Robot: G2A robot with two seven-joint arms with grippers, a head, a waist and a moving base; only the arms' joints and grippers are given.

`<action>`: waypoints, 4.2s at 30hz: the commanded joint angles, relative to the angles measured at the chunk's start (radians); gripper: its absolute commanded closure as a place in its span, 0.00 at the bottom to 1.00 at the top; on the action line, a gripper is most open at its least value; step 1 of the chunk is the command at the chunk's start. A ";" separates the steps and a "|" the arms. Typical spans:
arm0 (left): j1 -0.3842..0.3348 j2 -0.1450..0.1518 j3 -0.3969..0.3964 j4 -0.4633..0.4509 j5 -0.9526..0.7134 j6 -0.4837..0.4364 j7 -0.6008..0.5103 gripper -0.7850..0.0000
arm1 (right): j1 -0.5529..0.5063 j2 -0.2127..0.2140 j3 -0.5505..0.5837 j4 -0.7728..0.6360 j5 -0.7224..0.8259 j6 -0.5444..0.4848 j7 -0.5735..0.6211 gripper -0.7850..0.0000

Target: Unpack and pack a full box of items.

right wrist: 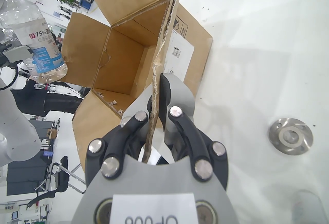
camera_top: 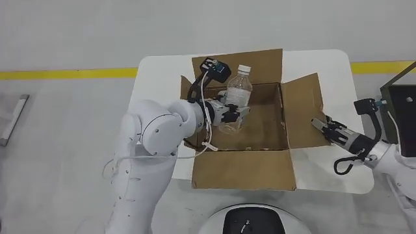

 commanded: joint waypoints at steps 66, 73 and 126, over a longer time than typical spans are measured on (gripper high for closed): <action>-0.051 0.008 0.094 0.614 -0.047 0.400 0.096 0.84 | -0.031 0.015 -0.032 -0.172 0.077 0.018 -0.033 1.00; -0.058 0.010 0.095 0.631 -0.055 0.404 0.099 0.00 | -0.031 0.018 -0.030 -0.189 0.080 0.018 -0.023 1.00; -0.010 0.079 -0.026 -0.013 0.113 0.232 0.075 0.00 | -0.106 0.030 0.195 -0.147 -0.153 -0.227 -0.367 1.00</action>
